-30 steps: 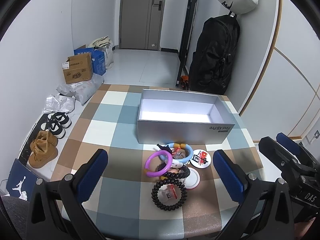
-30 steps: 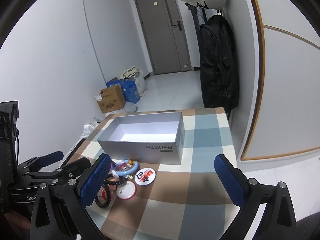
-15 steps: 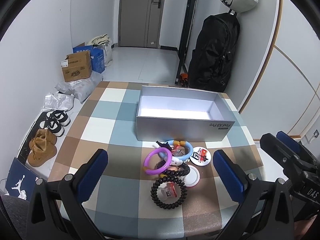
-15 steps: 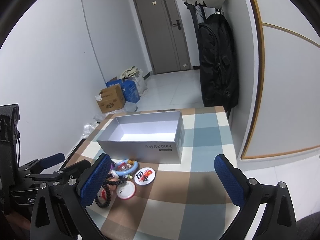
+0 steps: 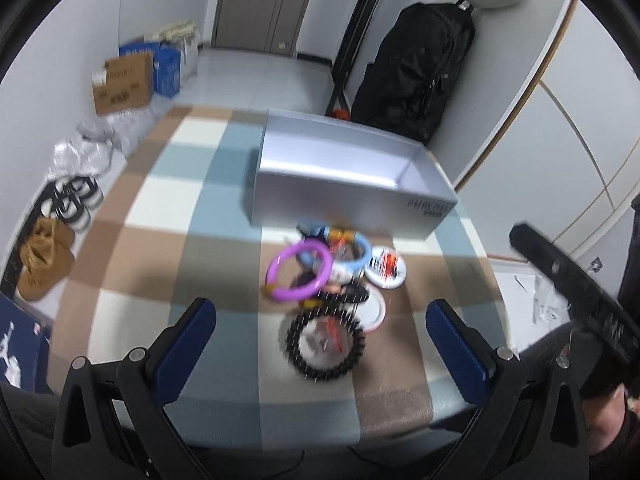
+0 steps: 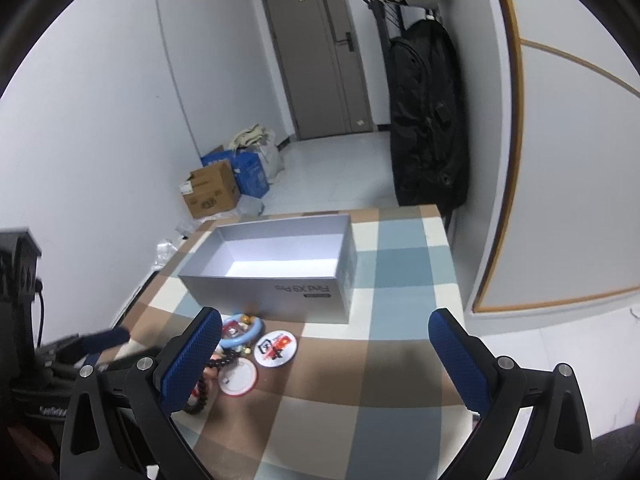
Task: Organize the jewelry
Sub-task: 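Close the left gripper on the black coiled bracelet and lift it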
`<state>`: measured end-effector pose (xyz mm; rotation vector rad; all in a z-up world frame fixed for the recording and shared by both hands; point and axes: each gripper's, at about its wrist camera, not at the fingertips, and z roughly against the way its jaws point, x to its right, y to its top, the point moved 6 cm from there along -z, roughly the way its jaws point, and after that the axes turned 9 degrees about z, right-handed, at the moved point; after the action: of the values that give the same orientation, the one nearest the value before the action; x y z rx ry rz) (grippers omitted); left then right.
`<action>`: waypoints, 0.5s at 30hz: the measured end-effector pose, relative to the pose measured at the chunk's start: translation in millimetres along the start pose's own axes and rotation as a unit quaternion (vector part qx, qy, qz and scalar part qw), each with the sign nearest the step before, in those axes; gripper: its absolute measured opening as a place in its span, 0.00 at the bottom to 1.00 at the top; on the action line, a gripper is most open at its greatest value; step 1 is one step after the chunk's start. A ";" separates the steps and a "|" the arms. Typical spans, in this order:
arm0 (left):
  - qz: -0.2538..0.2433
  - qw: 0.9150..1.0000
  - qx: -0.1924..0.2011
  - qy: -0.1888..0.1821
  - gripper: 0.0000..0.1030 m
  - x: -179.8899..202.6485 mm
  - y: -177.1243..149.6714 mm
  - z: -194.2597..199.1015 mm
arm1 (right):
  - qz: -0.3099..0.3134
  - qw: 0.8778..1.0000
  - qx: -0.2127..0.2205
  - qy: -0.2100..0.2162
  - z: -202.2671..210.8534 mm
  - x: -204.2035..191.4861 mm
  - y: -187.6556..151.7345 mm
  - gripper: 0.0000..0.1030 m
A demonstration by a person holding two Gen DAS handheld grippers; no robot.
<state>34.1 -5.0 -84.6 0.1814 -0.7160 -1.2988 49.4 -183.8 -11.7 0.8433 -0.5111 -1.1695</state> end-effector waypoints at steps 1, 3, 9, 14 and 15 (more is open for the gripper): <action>0.005 1.000 -0.013 -0.005 0.99 -2.7 -3.8 -2.9 | -0.004 1.000 -0.005 -0.001 -1.9 2.5 -0.3 1.00; 0.008 0.999 -0.031 -0.010 0.98 -4.5 -8.3 -6.6 | -0.013 1.000 -0.015 0.001 -6.0 5.8 -0.9 1.00; -0.003 0.997 -0.073 -0.014 0.88 1.1 -21.3 -17.2 | -0.025 0.999 -0.029 0.009 -14.3 9.3 -0.6 1.00; -0.012 0.997 -0.075 -0.004 0.84 7.8 -21.7 -20.4 | -0.031 0.998 -0.040 0.029 -20.2 5.8 -1.1 1.00; -0.019 0.997 -0.075 0.004 0.74 9.3 -22.3 -23.0 | -0.031 0.998 -0.039 0.030 -20.0 5.2 -0.9 1.00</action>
<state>30.0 -26.1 -110.2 0.0785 -0.6070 -1.3810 65.4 -182.7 -24.8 0.8288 -0.3889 -1.2090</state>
